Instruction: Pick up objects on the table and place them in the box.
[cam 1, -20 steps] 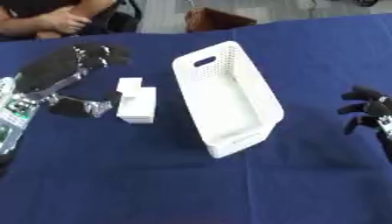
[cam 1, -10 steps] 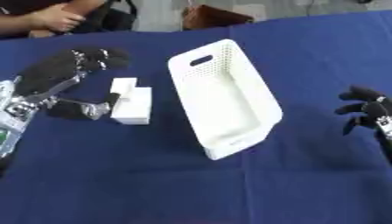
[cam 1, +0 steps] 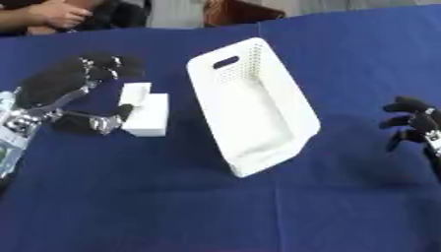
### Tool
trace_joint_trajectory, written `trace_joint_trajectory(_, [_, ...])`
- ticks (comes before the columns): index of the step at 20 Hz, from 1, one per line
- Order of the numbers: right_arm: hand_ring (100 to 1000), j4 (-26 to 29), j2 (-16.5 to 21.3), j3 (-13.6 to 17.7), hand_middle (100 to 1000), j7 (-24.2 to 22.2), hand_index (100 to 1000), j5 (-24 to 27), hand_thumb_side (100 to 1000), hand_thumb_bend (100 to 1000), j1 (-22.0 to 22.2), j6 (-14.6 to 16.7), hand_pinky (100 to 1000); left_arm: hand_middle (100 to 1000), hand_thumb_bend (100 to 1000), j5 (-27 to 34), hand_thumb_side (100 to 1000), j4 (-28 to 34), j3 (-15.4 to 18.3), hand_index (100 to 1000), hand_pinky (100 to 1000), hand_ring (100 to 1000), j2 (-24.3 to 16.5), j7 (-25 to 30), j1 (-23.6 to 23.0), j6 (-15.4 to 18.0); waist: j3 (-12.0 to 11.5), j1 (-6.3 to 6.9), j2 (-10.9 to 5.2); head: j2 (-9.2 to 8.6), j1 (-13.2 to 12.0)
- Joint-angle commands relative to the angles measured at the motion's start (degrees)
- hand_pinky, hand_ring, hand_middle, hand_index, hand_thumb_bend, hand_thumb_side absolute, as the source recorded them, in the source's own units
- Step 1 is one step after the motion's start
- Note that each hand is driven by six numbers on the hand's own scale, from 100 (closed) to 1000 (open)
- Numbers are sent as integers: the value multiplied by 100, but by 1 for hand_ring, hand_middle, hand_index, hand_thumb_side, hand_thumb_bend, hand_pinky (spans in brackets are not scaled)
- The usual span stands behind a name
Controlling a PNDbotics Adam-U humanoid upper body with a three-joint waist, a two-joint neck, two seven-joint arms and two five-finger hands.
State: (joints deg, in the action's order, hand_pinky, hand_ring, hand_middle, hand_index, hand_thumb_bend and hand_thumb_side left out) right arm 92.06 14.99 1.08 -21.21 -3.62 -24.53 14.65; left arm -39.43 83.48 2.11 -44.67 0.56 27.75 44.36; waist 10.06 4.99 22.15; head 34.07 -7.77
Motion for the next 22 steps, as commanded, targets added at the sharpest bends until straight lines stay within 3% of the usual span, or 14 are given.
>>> trace_joint_trajectory(1, [680,45,128,-5,767,-24,906,48,878,100,-63,25,421,856,135,-41,743,23,42,921,818,825,-236,34,100,16,16,3,-91,-20,-61])
trace_joint_trajectory(8, [680,42,118,-34,768,-69,905,66,878,100,-98,32,421,829,124,-116,740,-85,-47,908,812,795,-198,73,230,62,90,6,-65,-57,-67])
trace_joint_trajectory(14, [681,38,100,-61,768,-110,905,85,878,100,-141,43,421,765,112,-228,709,-294,-74,873,779,703,-174,6,328,59,176,-6,-29,-113,-72])
trace_joint_trajectory(22, [681,30,94,-95,768,-163,905,115,880,100,-237,72,422,732,100,-645,660,-655,-57,846,759,657,-147,-248,345,7,374,-31,113,-282,-99])
